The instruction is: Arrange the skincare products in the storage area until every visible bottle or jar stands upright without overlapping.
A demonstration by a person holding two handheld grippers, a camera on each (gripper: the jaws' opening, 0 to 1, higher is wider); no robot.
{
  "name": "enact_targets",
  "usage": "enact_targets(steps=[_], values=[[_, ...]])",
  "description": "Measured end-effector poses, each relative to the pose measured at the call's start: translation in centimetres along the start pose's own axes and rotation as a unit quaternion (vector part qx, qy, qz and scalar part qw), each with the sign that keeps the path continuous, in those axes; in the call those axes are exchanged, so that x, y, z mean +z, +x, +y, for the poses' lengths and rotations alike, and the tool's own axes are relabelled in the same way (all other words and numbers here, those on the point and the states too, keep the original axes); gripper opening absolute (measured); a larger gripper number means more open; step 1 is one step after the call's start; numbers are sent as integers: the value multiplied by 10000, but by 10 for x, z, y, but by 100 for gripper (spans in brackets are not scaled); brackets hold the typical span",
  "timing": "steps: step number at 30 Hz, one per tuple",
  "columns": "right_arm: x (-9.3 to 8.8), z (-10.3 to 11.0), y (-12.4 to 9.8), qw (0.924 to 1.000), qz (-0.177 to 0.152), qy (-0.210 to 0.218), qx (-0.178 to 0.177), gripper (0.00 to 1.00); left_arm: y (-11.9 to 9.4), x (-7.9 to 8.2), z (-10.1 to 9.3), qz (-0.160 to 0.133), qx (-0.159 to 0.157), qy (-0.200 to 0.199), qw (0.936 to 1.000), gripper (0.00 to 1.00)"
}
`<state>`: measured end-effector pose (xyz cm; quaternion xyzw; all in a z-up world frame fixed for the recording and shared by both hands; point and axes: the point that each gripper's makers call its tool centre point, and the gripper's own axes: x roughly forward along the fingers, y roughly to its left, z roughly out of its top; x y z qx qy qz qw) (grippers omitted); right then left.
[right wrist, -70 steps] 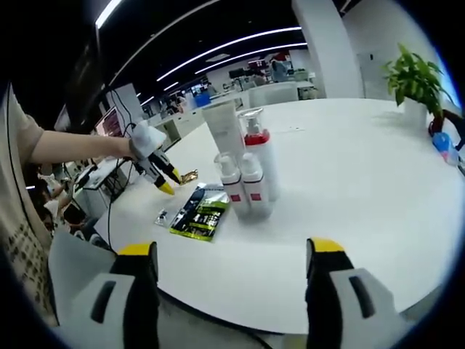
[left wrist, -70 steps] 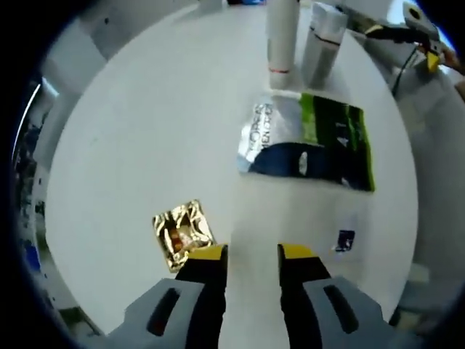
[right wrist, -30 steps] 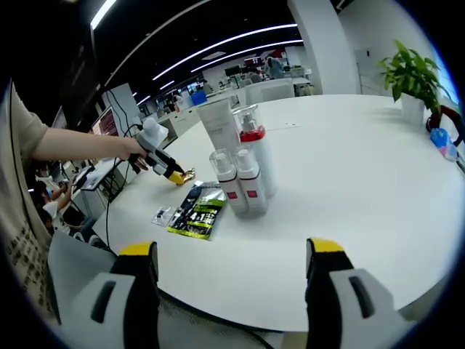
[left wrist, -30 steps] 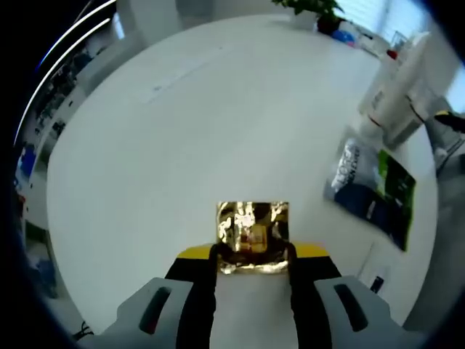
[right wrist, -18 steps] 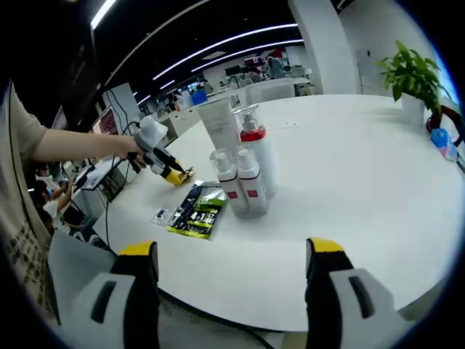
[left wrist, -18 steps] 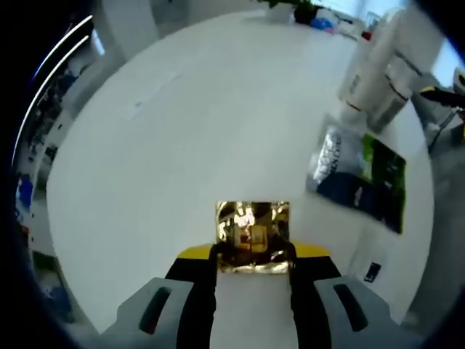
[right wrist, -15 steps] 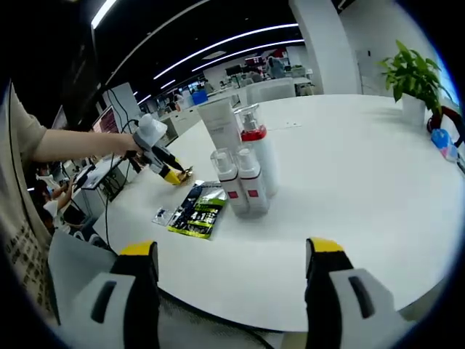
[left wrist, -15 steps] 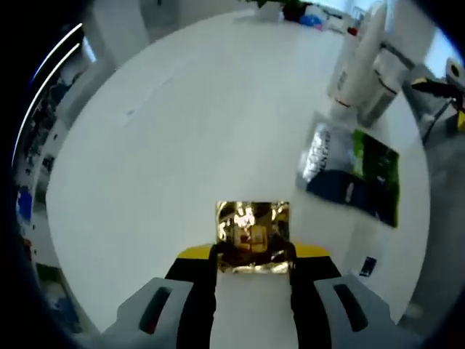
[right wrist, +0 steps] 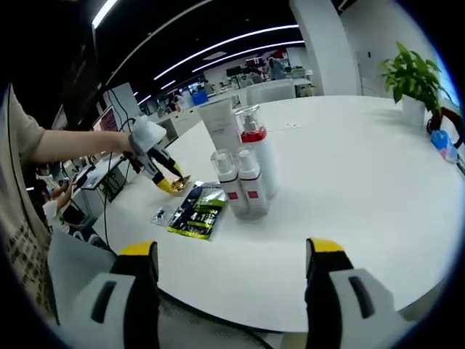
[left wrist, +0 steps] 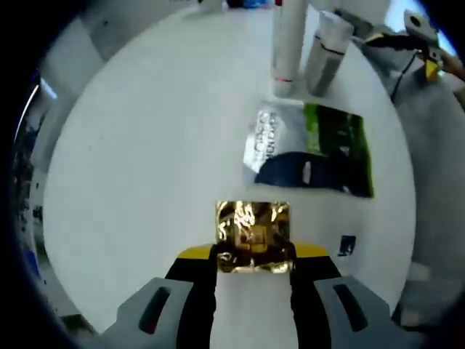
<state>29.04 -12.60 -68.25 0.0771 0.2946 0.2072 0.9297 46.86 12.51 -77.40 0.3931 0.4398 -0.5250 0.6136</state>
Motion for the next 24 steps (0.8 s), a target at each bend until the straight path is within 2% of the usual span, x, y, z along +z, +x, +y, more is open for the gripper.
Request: enact_targets(steps=[10, 20, 24], values=[[0, -1, 0, 10000, 1, -6, -21, 84, 8, 10, -13, 65, -197, 372, 9991, 36], [0, -1, 0, 10000, -2, 1, -24, 84, 13, 2, -14, 259, -229, 539, 9979, 36], [0, -1, 0, 10000, -6, 1, -25, 84, 13, 2, -13, 210, -233, 494, 9983, 36]])
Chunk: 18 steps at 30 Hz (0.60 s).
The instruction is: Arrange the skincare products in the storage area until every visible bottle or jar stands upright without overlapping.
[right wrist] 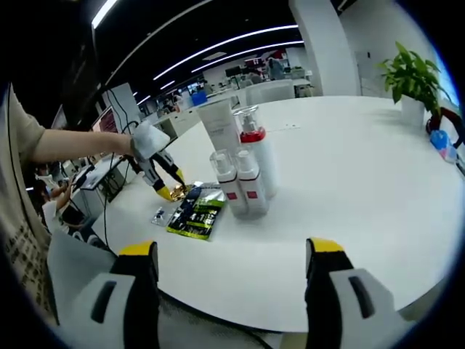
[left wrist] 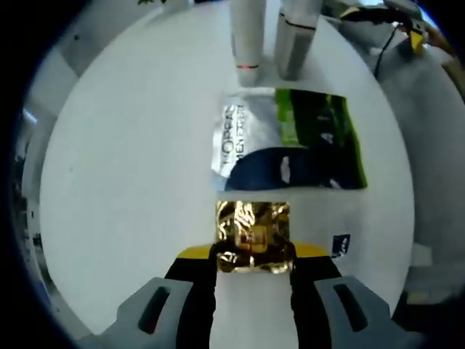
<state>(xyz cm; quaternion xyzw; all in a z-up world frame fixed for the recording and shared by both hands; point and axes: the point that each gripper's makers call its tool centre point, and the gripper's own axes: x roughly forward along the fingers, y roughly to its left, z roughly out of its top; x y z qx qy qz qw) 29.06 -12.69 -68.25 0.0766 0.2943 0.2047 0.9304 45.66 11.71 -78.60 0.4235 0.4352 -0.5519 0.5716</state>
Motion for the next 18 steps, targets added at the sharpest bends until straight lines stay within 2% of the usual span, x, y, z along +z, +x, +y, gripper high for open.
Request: enact_targets(steps=[10, 18], values=[[1, 0, 0, 10000, -19, -9, -4, 84, -2, 1, 3, -18, 91, -34, 10000, 38], [2, 1, 0, 10000, -43, -42, 12, 84, -14, 5, 5, -194, 241, -179, 9994, 42]])
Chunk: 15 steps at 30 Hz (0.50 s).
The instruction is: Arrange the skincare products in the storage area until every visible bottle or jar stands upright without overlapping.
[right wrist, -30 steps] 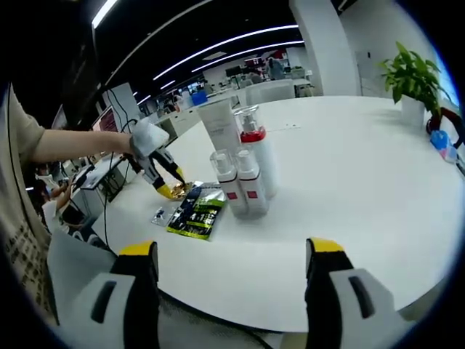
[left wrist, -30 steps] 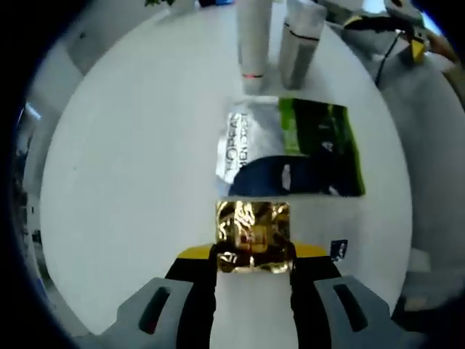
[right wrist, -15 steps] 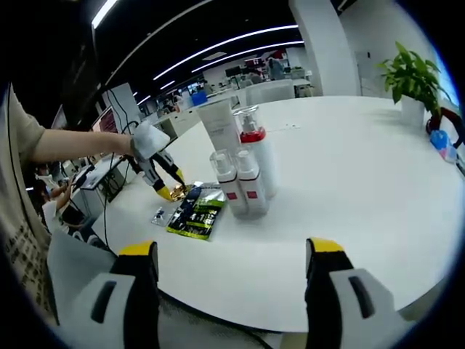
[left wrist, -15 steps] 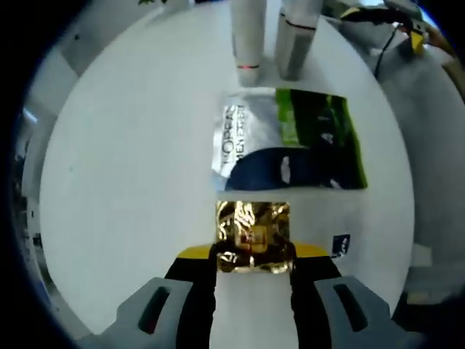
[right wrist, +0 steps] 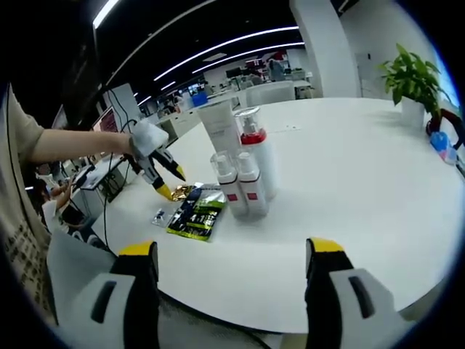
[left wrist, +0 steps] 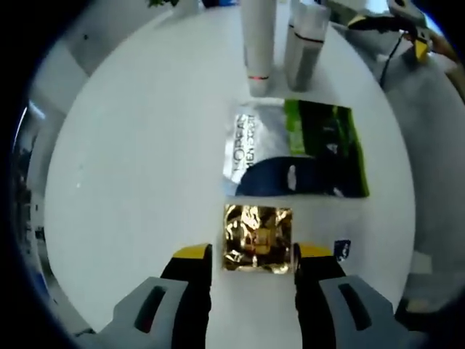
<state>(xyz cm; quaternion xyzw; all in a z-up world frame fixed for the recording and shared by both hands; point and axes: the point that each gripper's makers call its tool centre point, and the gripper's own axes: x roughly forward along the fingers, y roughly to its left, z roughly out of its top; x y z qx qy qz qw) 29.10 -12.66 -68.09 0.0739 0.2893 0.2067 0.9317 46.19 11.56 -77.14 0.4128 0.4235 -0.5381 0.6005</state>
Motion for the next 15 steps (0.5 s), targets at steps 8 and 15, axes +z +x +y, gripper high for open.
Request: enact_targets(steps=[8, 15], values=[[1, 3, 0, 10000, -30, -77, 45, 84, -19, 3, -5, -505, 213, -674, 9962, 50], [3, 6, -1, 9998, -81, -135, 111, 84, -46, 11, -24, -1148, 357, -1494, 9814, 60]])
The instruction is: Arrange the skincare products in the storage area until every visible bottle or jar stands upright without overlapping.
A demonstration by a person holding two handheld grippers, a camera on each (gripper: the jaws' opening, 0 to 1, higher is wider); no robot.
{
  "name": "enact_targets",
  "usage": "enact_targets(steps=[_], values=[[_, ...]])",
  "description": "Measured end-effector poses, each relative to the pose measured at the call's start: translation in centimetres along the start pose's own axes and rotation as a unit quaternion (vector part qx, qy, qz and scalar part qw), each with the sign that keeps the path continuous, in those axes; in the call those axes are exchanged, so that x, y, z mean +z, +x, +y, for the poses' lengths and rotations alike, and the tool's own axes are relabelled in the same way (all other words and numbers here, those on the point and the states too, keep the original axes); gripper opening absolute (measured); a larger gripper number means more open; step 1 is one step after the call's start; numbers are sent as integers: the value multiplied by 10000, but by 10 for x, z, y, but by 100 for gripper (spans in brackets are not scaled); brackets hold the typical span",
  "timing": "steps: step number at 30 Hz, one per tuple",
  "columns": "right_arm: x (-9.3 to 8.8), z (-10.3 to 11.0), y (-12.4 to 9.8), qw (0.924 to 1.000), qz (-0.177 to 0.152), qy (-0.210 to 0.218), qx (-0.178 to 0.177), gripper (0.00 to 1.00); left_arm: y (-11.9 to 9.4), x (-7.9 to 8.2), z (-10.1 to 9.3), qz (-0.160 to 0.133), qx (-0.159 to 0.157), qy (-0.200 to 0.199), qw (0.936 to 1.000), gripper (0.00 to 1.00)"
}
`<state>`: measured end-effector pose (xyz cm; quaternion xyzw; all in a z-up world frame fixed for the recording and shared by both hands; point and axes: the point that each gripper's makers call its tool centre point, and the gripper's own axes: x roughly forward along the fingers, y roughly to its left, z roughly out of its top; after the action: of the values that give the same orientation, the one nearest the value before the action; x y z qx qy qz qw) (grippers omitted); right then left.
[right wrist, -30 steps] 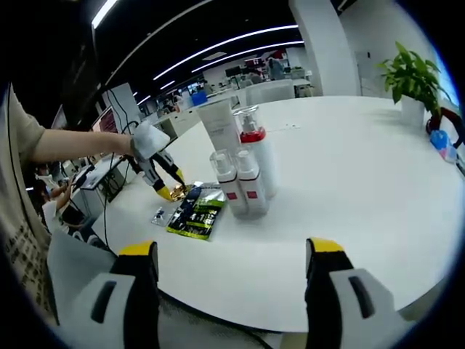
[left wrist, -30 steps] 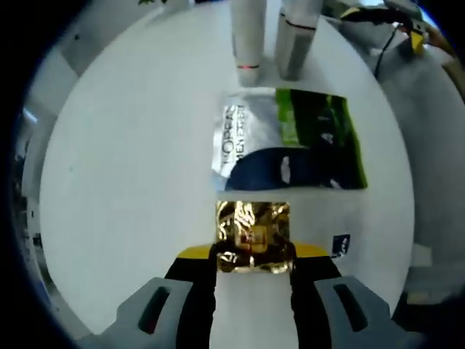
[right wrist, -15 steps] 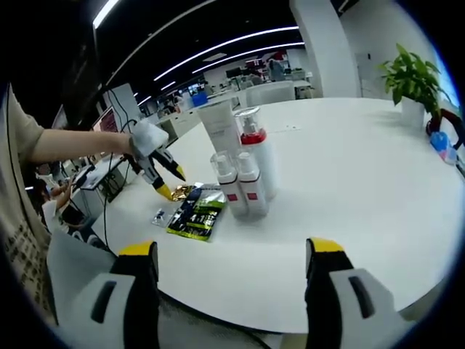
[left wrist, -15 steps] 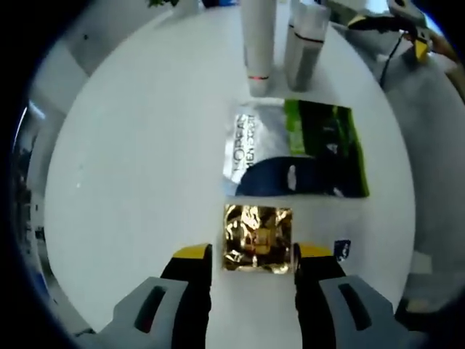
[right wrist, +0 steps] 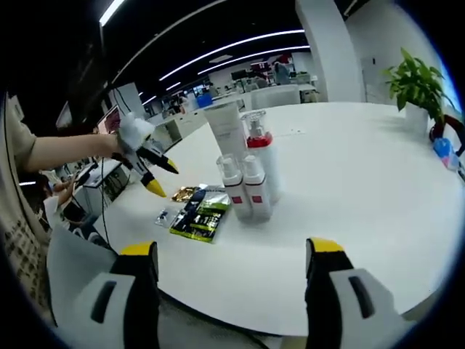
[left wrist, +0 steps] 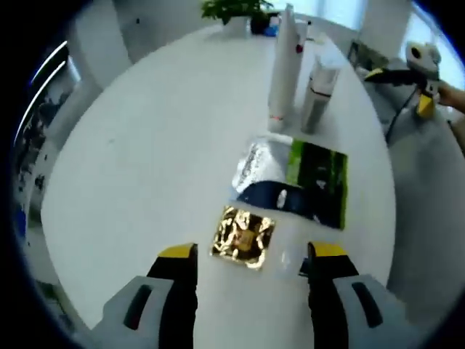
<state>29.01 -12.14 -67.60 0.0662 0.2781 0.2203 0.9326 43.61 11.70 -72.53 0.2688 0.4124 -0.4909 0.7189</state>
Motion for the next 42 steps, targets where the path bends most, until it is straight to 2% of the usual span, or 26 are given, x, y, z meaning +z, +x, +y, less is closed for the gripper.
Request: enact_targets(steps=[5, 11, 15, 17, 18, 20, 21, 27, 31, 36, 40, 41, 42], values=[[1, 3, 0, 10000, -9, -64, 55, 84, -16, 4, -15, -373, 86, -362, 9986, 63], [2, 5, 0, 9999, -42, -106, 115, 84, -29, -12, -35, -593, 260, -784, 9948, 69], [2, 9, 0, 9997, -44, -158, 188, 84, -36, -22, -52, -829, 329, -1145, 9894, 72], [2, 10, 0, 9996, -38, -186, 217, 84, -39, -25, -56, -975, 413, -1331, 9854, 73], [2, 11, 0, 9995, -40, -200, 225, 84, -42, -30, -60, -1144, 511, -1617, 9788, 75], [2, 13, 0, 9994, -31, -223, 258, 85, -44, -34, -64, -1335, 593, -1882, 9712, 80], [1, 14, 0, 9993, -14, -234, 279, 85, -47, -38, -66, -1445, 675, -2067, 9653, 82], [-1, 18, 1, 9989, 50, -309, 358, 86, -59, -53, -88, -1774, 852, -2550, 9467, 88], [-1, 19, 1, 9986, 69, -328, 400, 86, -65, -57, -100, -1956, 974, -2711, 9374, 97], [-1, 18, 1, 9987, 49, -281, 416, 87, -75, -59, -121, -2165, 966, -2912, 9268, 97], [-1, 19, 1, 9985, 73, -308, 450, 87, -82, -60, -128, -2276, 1076, -2999, 9201, 97], [-1, 19, 1, 9984, 77, -307, 460, 88, -83, -61, -129, -2235, 1093, -2972, 9218, 97], [-2, 19, 1, 9984, 79, -309, 462, 88, -86, -63, -123, -2163, 1284, -2870, 9243, 97]])
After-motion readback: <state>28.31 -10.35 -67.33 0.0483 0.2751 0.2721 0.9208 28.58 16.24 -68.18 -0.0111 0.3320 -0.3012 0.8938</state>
